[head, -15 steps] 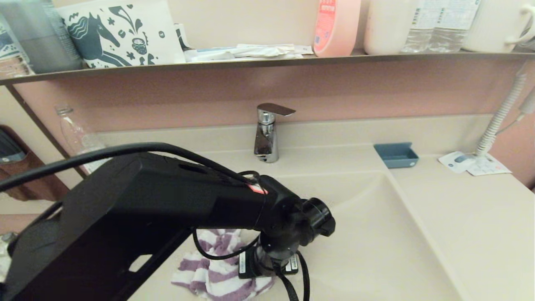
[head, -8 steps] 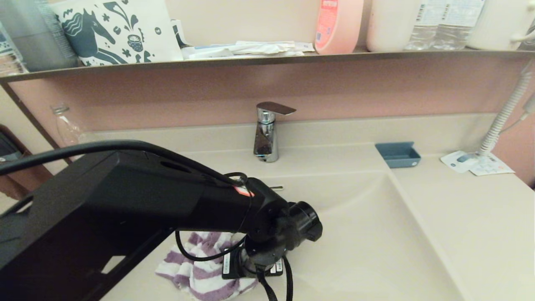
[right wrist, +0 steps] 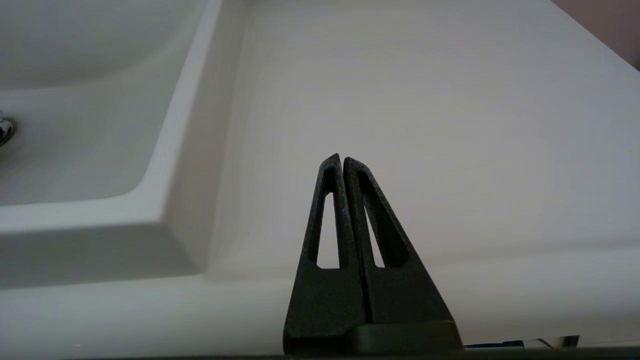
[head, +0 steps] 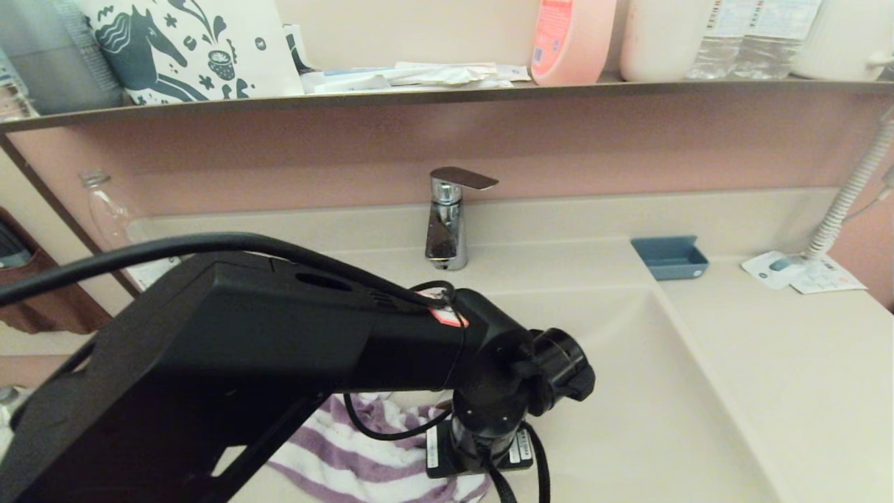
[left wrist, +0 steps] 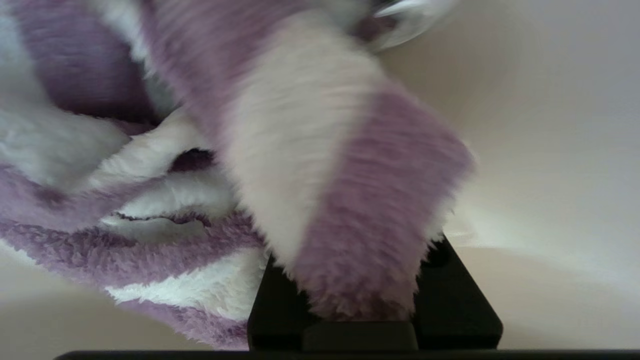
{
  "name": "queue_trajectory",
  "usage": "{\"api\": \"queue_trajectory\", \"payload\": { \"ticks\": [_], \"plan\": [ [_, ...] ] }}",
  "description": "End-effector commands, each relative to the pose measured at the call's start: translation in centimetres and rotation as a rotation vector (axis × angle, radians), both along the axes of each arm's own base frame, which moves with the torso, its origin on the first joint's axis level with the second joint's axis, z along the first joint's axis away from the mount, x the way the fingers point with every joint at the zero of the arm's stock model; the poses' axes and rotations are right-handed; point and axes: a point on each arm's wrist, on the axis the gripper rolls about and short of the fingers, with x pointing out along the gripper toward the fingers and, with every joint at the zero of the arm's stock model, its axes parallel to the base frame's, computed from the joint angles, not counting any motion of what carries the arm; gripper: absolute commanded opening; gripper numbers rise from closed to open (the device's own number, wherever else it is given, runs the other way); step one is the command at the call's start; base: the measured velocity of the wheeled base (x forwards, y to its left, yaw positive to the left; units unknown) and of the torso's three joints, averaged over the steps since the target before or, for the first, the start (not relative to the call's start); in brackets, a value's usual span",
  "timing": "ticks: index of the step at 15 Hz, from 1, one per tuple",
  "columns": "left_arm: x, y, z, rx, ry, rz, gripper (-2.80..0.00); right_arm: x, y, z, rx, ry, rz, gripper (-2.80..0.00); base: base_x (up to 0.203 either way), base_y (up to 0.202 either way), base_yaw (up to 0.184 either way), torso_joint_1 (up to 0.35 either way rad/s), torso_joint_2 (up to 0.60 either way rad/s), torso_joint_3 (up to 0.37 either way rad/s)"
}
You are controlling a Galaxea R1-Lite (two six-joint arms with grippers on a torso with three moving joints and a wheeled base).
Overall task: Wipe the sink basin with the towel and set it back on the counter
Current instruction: Wipe the sink
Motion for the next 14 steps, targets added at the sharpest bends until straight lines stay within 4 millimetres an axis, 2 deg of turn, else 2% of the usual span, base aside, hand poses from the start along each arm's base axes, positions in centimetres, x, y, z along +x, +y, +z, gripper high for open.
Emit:
{"api": "queue_trajectory", "payload": {
  "ticks": [1,4,7,10,12,14],
  "plan": [
    [0.4,-1.8,1.8,-0.074,-0.066,0.002,-2.8,0.0,0.0,0.0,0.0,0.001,0.0,-2.8,0.0,0.0,0.0,0.0,0.0,0.0],
    [0.4,-3.5,2.6,-0.118,-0.09,-0.008,-2.8,0.0,0.0,0.0,0.0,0.001,0.0,-2.8,0.0,0.0,0.0,0.0,0.0,0.0],
    [0.3,-3.4,0.9,-0.094,-0.049,0.067,-2.8,0.0,0.0,0.0,0.0,0.001,0.0,-2.8,0.0,0.0,0.0,0.0,0.0,0.0],
    [1.1,-0.9,-1.0,-0.031,0.04,0.134,-2.8,0.0,0.0,0.0,0.0,0.001,0.0,-2.8,0.0,0.0,0.0,0.0,0.0,0.0],
    [1.6,0.9,-1.3,-0.002,0.062,0.173,-2.8,0.0,0.0,0.0,0.0,0.001,0.0,-2.8,0.0,0.0,0.0,0.0,0.0,0.0],
    [1.2,2.4,-1.7,0.041,0.088,0.186,-2.8,0.0,0.0,0.0,0.0,0.001,0.0,-2.8,0.0,0.0,0.0,0.0,0.0,0.0]
  ]
}}
